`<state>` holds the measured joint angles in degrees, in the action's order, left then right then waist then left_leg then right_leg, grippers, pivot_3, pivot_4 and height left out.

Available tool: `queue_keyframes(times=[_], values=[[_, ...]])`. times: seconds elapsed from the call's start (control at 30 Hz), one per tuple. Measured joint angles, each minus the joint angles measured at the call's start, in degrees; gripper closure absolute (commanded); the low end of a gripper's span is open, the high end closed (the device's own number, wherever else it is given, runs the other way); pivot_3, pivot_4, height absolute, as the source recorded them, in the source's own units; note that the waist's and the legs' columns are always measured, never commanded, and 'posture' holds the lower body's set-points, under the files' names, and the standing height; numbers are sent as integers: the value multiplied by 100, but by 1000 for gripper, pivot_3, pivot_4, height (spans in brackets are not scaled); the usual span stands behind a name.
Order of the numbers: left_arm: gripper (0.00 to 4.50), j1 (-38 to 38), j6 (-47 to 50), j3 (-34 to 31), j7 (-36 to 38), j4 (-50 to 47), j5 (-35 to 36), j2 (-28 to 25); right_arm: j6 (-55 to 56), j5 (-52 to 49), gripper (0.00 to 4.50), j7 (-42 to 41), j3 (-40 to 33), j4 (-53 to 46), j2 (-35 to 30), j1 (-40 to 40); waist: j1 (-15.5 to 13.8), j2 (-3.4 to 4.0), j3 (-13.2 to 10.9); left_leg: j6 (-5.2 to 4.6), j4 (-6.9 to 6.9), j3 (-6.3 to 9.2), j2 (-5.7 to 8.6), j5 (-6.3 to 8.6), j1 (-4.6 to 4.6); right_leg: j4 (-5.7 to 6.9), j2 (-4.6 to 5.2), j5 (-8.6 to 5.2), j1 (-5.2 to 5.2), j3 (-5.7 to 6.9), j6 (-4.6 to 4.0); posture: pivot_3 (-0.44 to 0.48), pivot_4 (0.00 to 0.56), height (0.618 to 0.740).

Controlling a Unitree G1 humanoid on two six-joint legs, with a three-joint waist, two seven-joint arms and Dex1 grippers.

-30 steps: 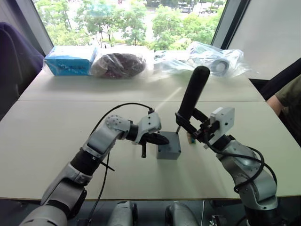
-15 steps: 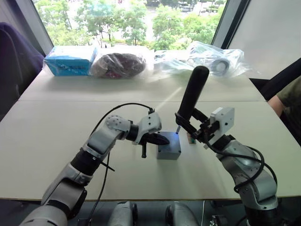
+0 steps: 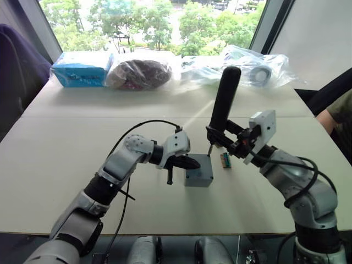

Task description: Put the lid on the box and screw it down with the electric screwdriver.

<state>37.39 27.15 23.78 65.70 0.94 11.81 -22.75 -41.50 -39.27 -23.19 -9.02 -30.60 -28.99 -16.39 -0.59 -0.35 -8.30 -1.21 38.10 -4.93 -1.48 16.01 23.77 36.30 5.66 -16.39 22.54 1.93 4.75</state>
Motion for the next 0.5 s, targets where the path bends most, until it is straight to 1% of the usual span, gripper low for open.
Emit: queue_keyframes(times=[0.1,0.2,0.3,0.4,0.43,0.5], values=[[4500,4,157,-136,-53,-10,144,52,-491,-704,2681,192,-566,11,-247,-612,7,9,-14,-1,1,2,-1,-2,40,1,-6,4,35,6,8,0,150,740],[4500,73,519,-488,-235,17,406,159,-949,-1471,2681,572,-1097,250,-494,-1386,18,24,-40,0,3,1,-1,-6,76,8,-13,23,72,11,41,0,150,740],[4500,317,742,-990,-495,-11,742,311,-1572,-2246,2681,1118,-1559,747,-862,-1935,-2,25,-48,-1,3,2,-1,-6,79,5,-18,24,69,23,45,0,150,740],[4500,430,629,-1453,-825,-231,901,408,-2406,-2939,2681,1629,-1818,1586,-1447,-2314,-8,24,-50,-5,5,-3,3,-4,83,-1,-17,25,66,25,46,0,150,740],[4500,457,638,-1479,-818,-325,963,357,-2563,-2950,2681,1718,-1843,1772,-1638,-2348,-15,23,-51,-6,5,-3,6,-4,85,-3,-17,25,66,26,47,0,150,740],[4500,520,895,-1493,-499,-586,1241,37,-3094,-2911,2681,1921,-1846,2249,-2152,-2349,-7,23,-51,-7,5,-6,8,-3,86,-8,-23,25,66,28,48,0,150,740]])
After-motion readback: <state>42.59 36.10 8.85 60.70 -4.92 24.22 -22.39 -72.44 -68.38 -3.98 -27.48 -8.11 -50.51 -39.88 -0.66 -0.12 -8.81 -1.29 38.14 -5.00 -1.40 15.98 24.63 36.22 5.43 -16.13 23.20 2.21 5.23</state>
